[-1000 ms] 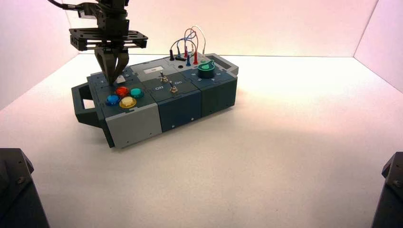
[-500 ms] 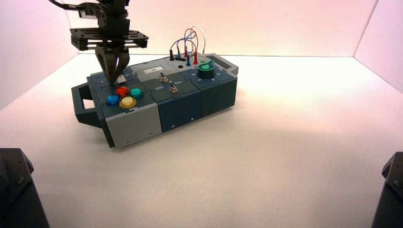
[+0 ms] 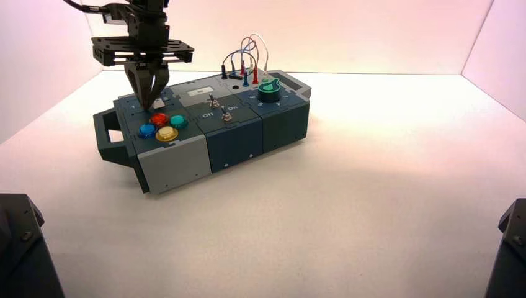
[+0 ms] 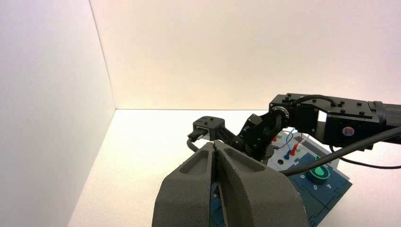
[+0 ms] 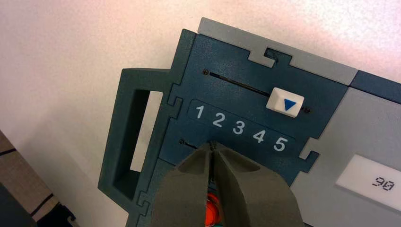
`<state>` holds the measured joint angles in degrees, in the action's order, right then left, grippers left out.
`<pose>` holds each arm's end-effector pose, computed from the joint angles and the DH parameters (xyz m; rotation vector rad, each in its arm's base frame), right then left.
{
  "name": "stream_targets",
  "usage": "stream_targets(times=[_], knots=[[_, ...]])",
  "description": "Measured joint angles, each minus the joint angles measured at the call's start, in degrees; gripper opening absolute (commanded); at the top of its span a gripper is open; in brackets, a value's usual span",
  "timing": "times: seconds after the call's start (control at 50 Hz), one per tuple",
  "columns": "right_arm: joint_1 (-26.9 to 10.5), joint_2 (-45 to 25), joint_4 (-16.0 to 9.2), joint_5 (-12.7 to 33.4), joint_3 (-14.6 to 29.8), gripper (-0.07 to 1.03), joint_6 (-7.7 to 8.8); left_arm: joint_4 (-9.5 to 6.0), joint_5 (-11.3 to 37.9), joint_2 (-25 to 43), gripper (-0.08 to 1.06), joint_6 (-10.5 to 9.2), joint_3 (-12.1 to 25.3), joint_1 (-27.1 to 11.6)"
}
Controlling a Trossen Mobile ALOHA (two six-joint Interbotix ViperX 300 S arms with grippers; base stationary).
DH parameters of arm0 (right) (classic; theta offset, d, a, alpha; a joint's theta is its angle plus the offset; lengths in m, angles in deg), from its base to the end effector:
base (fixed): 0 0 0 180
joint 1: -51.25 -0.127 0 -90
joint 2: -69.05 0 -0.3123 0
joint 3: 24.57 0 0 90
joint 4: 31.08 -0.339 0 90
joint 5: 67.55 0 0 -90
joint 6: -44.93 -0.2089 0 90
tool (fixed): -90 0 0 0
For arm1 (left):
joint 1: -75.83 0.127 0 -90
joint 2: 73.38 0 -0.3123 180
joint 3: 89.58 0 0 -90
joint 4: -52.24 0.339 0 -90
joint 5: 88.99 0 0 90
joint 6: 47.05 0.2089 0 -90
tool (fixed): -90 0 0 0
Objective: Move the bottom slider to position 4.
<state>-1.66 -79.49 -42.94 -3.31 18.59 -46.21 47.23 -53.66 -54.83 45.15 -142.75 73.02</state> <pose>0.3503 0.5274 -0.0015 -0.4352 1.3895 0.8406 0.2246 -0.0216 0.2719 -0.0330 0.2975 -0.0939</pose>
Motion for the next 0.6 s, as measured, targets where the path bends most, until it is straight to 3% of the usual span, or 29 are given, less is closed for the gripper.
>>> stream_targets(times=[0.6], knots=[[0.26,0.00,0.53,1.14,0.53,-0.02,0.00,0.00,-0.09,0.00,-0.03,0.00,0.00,0.00]])
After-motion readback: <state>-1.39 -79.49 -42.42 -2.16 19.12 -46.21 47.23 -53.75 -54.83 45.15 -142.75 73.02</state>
